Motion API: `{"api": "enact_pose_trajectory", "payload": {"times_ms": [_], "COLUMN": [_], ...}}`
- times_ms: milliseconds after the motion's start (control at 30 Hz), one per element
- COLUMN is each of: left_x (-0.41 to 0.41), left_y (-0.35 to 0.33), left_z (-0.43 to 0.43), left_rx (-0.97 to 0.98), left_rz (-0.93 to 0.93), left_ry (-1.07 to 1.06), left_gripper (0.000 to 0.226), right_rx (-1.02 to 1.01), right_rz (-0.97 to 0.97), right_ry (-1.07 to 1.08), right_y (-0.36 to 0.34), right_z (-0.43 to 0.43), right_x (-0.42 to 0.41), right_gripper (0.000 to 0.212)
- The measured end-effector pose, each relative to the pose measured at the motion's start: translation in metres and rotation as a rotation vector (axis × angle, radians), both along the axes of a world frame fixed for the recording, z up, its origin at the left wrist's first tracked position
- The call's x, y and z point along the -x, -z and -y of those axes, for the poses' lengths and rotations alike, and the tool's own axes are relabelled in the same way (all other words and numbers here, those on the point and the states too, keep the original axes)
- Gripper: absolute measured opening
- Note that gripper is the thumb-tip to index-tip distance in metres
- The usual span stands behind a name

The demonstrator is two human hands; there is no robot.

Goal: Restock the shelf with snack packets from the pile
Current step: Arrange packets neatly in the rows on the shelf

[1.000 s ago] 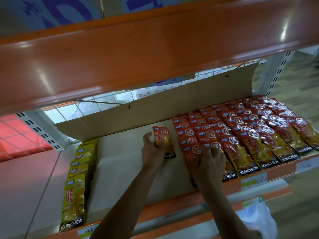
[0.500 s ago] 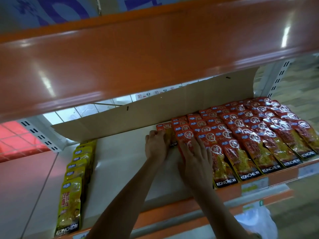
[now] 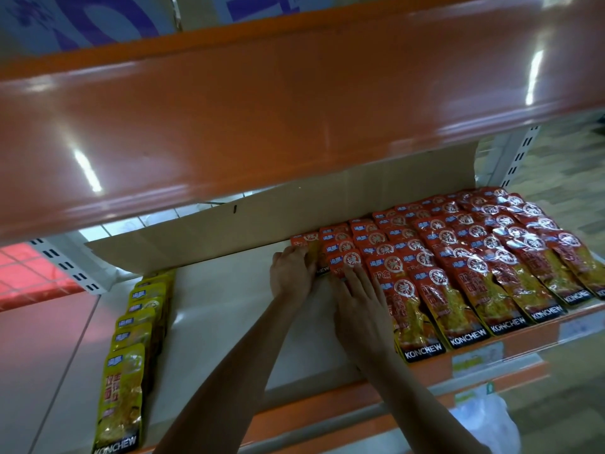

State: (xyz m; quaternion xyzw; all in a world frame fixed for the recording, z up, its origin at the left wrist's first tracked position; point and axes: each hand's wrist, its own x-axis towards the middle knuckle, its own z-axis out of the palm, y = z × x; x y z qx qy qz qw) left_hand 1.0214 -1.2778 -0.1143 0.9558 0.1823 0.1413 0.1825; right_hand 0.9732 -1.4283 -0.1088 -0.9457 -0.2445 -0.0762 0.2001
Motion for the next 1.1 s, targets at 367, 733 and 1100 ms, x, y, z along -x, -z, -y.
{"api": "enact_pose_trajectory", "payload": {"times_ms": [367,733,1100], "left_x": [0.01,0.063,0.156], "left_y": [-0.002,-0.007,-0.04], "left_z": [-0.001,-0.012,-0.099], "left_rx": [0.06,-0.047,-0.134], "left_rz": [0.009,0.04,0.081], "left_ry": [0.018,0.044,-0.091], "left_gripper": [0.046,0.039,0.043], "right_rx": [-0.034,-0.103,-0.049], "right_rz": [-0.014,0.033,0.03], "right_ry": [-0.018,-0.069,-0.295], "right_y": [-0.001,-0.015,-0.033], "right_z": [0.003,-0.028,-0.134], "right_x": [-0.002,0.021,0.063], "right_gripper": [0.056,0.053,0.054]}}
